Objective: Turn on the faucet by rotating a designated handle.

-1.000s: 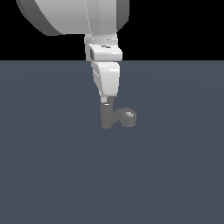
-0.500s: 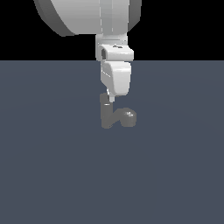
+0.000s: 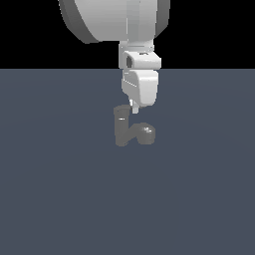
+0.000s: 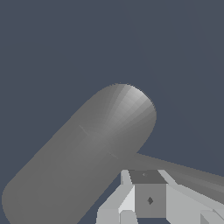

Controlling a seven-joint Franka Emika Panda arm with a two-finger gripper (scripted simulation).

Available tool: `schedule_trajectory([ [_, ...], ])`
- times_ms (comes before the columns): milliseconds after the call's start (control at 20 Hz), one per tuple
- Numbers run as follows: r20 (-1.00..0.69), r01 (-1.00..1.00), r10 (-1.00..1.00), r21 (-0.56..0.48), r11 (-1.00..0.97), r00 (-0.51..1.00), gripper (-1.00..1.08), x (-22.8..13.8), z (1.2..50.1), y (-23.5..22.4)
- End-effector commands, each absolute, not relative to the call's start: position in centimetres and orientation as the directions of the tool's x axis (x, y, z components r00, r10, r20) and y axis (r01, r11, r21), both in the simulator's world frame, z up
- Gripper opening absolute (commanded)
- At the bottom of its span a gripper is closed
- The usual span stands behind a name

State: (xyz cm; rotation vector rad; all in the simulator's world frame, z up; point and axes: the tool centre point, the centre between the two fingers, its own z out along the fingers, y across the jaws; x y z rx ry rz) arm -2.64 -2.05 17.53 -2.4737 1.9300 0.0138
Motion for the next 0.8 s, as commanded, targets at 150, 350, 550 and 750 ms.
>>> schedule_trajectory([
  [150, -0.004, -0.974, -0.974, -0.002, -0.226, 0.226, -1.0, -1.2, 17.4, -4.2],
  [350, -0.003, -0.975, -0.975, -0.001, -0.221, 0.221, -1.0, -0.5, 17.3, -5.3],
  [550, -0.001, -0.977, -0.977, -0.001, -0.215, 0.215, -1.0, 0.3, 17.3, -6.4],
  [750, 0.0, -0.978, -0.978, 0.0, -0.21, 0.21, -1.0, 0.9, 17.3, -7.2],
])
